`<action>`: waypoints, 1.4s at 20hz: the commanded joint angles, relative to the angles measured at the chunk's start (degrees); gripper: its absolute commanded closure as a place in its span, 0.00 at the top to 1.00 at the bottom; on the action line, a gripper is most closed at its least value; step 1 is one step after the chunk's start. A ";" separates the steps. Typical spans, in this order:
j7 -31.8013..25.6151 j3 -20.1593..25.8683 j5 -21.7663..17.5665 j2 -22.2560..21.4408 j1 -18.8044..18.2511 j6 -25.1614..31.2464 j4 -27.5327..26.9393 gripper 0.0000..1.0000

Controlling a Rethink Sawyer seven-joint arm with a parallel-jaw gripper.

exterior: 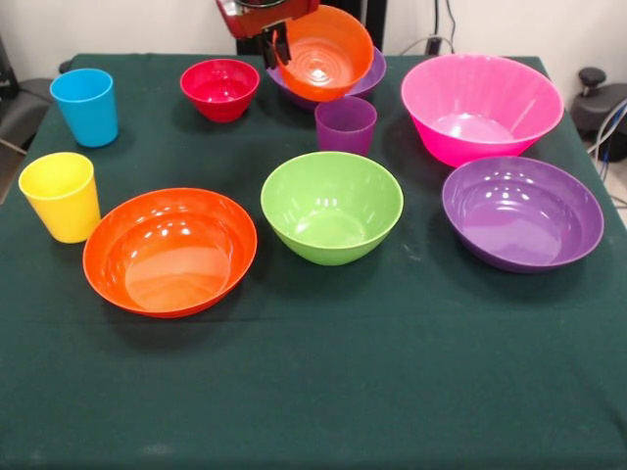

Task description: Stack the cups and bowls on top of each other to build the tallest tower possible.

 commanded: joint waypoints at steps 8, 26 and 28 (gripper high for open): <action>-12.21 5.42 -0.50 0.39 1.16 0.45 6.25 0.00; -11.52 4.09 -3.90 5.12 1.59 -2.19 3.15 0.00; -11.55 4.94 -4.45 4.92 1.86 -3.56 3.29 0.00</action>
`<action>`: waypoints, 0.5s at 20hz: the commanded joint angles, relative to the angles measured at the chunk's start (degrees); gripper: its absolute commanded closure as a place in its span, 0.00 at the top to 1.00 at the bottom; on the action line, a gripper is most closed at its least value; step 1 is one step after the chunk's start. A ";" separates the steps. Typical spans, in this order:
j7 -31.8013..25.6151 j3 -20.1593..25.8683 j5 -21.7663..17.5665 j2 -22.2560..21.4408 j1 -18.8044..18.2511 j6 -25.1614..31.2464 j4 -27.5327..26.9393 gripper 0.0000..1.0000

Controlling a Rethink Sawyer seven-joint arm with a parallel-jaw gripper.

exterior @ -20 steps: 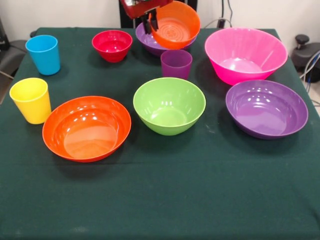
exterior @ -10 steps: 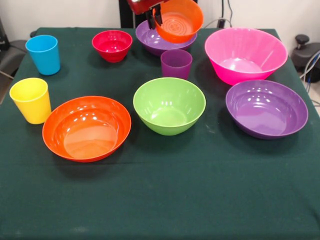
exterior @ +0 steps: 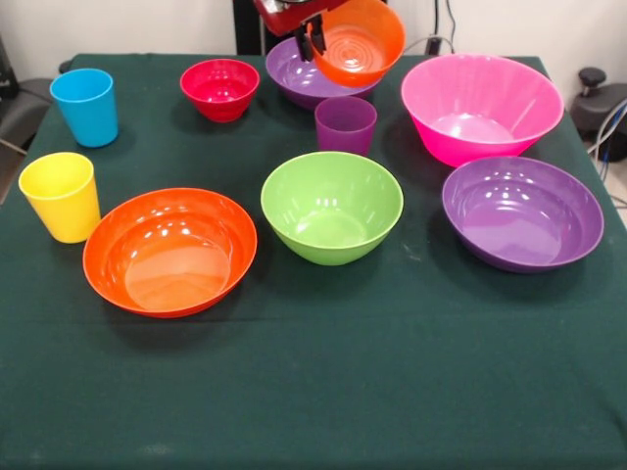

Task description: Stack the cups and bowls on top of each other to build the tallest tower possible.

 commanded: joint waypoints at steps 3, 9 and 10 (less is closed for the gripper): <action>-10.86 1.93 -3.76 1.67 2.75 -3.32 0.20 0.00; -10.38 2.97 -3.64 -0.03 2.51 -3.47 0.27 0.00; -10.55 2.86 -3.94 0.42 2.71 -3.46 -0.34 0.00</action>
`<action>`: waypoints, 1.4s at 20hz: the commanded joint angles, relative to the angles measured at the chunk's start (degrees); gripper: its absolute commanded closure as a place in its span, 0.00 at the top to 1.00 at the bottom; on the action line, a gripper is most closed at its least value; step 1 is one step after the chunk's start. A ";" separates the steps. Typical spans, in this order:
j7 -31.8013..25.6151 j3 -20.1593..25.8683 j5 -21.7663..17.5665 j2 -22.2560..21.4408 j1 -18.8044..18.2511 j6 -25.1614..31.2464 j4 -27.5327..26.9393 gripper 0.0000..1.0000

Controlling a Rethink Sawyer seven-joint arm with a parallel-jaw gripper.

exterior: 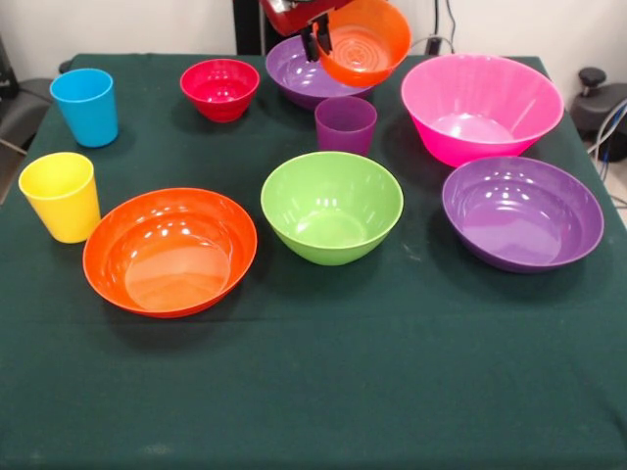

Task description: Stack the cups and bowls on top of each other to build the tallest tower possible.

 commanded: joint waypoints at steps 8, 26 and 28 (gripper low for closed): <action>-8.01 2.39 -2.12 -1.72 3.46 -2.57 0.60 0.00; -10.65 2.18 -5.56 1.33 4.74 -5.87 -6.06 0.00; -10.28 2.32 -6.06 1.22 5.26 -6.51 -6.91 0.00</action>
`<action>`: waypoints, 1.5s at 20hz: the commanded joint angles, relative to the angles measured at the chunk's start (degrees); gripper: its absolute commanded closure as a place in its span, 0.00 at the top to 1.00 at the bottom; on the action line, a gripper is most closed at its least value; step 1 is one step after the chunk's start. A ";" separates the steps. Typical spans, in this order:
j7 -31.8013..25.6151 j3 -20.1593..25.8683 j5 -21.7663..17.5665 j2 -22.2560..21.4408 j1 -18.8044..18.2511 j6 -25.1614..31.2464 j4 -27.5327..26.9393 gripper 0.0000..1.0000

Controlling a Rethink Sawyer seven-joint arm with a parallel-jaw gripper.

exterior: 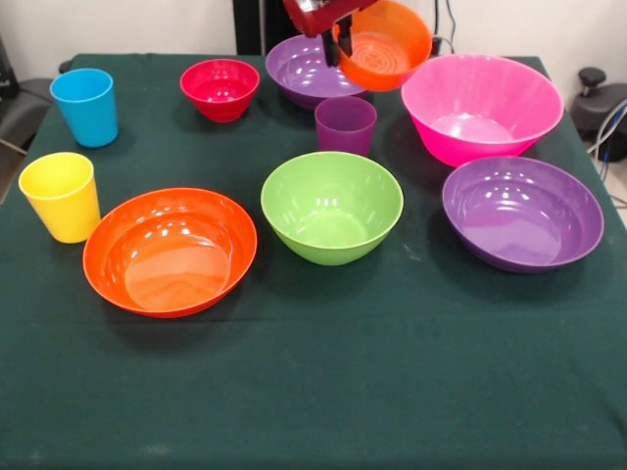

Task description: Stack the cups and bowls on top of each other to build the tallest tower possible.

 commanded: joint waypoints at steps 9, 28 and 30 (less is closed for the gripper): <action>-12.90 1.05 -5.06 3.44 3.06 -5.80 -9.75 0.00; -17.02 0.23 -3.52 5.64 2.65 0.55 -14.09 0.00; -17.42 -0.34 -3.29 6.25 2.82 2.01 -14.41 0.00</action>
